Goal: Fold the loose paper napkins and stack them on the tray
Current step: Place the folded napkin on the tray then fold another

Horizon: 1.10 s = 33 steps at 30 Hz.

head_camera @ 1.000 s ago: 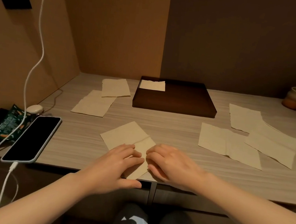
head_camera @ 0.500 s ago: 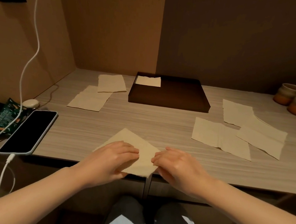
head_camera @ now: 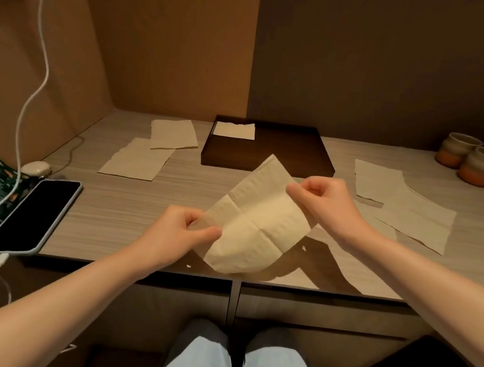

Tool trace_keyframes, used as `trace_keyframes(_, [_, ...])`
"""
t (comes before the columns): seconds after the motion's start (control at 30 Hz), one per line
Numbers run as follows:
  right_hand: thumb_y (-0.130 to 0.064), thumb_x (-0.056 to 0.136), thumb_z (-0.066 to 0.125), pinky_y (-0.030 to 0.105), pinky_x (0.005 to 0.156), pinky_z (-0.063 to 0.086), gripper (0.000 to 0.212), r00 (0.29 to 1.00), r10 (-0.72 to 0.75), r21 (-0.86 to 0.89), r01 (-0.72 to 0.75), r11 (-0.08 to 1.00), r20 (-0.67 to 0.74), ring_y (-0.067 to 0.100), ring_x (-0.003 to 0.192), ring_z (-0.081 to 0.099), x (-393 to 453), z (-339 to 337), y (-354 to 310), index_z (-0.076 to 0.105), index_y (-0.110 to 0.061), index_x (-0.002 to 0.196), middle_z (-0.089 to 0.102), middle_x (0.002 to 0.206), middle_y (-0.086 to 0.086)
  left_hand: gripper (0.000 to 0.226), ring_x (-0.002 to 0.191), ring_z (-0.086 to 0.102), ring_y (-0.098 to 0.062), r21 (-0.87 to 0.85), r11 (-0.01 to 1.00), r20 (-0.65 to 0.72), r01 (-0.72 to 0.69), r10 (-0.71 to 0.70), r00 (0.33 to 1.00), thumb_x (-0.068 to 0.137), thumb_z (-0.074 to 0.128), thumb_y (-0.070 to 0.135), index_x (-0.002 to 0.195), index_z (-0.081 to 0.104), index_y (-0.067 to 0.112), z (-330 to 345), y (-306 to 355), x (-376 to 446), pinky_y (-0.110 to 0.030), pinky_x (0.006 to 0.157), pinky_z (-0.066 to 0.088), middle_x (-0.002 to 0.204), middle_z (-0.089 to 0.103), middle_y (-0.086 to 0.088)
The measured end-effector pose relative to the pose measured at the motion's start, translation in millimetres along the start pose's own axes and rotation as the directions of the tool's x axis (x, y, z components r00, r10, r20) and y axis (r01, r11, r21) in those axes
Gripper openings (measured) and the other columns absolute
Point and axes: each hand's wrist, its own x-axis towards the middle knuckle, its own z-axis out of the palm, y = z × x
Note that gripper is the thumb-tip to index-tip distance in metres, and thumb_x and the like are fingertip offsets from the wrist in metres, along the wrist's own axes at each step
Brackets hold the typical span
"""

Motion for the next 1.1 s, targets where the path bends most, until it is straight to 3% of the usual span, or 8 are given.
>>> trace_keyframes(0.17, [-0.027,0.090,0.068,0.024,0.060,0.047,0.027,0.993,0.091,-0.272,-0.067,0.960,0.075,0.020,0.072,0.065,28,3,28,0.072,-0.004,0.075,0.070,0.075,0.012,0.016,0.073,0.065,-0.008,0.347,0.936,-0.062,-0.064,0.091,0.994,0.086,0.066,0.029,0.100,0.071,0.025,14,-6,17,-0.036,0.068,0.057,0.083,0.071,0.009])
trace_keyframes(0.33, [-0.030,0.088,0.070,0.031,0.062,0.050,0.023,0.991,0.035,-0.518,0.035,0.855,0.126,0.018,0.072,0.063,47,11,52,0.071,-0.010,0.076,0.066,0.072,0.002,0.070,0.125,0.042,-0.010,0.765,0.583,0.070,-0.274,0.348,0.935,0.085,0.063,0.042,0.145,0.030,0.029,25,-25,27,-0.031,0.103,0.037,0.138,0.046,0.009])
trace_keyframes(0.43, [-0.034,0.088,0.069,0.035,0.062,0.051,0.021,0.989,-0.008,-0.638,0.102,0.763,0.149,0.018,0.072,0.061,54,17,56,0.068,-0.015,0.079,0.065,0.074,-0.001,0.061,0.145,0.009,-0.011,0.766,0.512,0.231,-0.390,0.346,0.909,0.092,0.045,0.044,0.148,0.024,0.030,24,-27,31,-0.037,0.118,0.011,0.156,0.020,0.010])
trace_keyframes(0.53, [-0.031,0.093,0.061,0.033,0.068,0.054,0.014,0.983,-0.050,-0.709,0.161,0.687,0.175,0.018,0.084,0.061,56,23,51,0.067,-0.019,0.097,0.067,0.090,-0.001,0.062,0.144,-0.010,-0.006,0.778,0.455,0.352,-0.433,0.255,0.901,0.090,0.012,0.052,0.147,0.027,0.033,26,-35,32,-0.039,0.116,-0.010,0.157,0.016,0.012])
trace_keyframes(0.67, [-0.024,0.097,0.052,0.035,0.082,0.053,0.021,0.949,-0.258,-0.711,0.307,0.632,0.180,0.018,0.103,0.056,42,25,39,0.062,-0.019,0.115,0.061,0.112,-0.002,0.066,0.144,-0.010,-0.006,0.770,0.486,0.338,-0.412,0.236,0.911,0.090,0.009,0.059,0.148,0.025,0.032,29,-36,26,-0.039,0.117,-0.011,0.156,0.020,0.012])
trace_keyframes(0.87, [-0.034,0.098,0.042,0.029,0.093,0.050,0.037,0.712,-0.257,-0.544,0.678,0.494,0.653,0.014,0.111,0.055,-29,17,46,0.053,-0.019,0.130,0.057,0.127,0.000,0.064,0.145,-0.006,-0.007,0.772,0.486,0.334,-0.410,0.239,0.912,0.091,0.016,0.062,0.146,0.031,0.032,37,-25,6,-0.039,0.117,-0.011,0.148,0.033,0.008])
trace_keyframes(0.97, [-0.048,0.099,0.033,0.034,0.110,0.038,0.054,0.710,-0.240,-0.557,0.680,0.477,0.662,0.017,0.134,0.043,-47,5,66,0.042,-0.018,0.143,0.045,0.147,0.004,0.066,0.144,-0.004,-0.006,0.765,0.469,0.367,-0.441,0.246,0.897,0.091,0.019,0.067,0.147,0.029,0.034,35,-25,-2,-0.035,0.116,-0.014,0.147,0.034,0.008])
trace_keyframes(1.1, [-0.065,0.096,0.032,0.031,0.114,0.026,0.073,0.685,-0.227,-0.538,0.699,0.471,0.692,0.016,0.142,0.030,-61,-14,77,0.032,-0.016,0.150,0.033,0.155,0.004,0.074,0.141,0.021,-0.014,0.767,0.336,0.450,-0.547,0.327,0.831,0.088,0.031,0.073,0.147,0.031,0.028,30,-30,-11,-0.033,0.115,-0.013,0.141,0.044,-0.002])
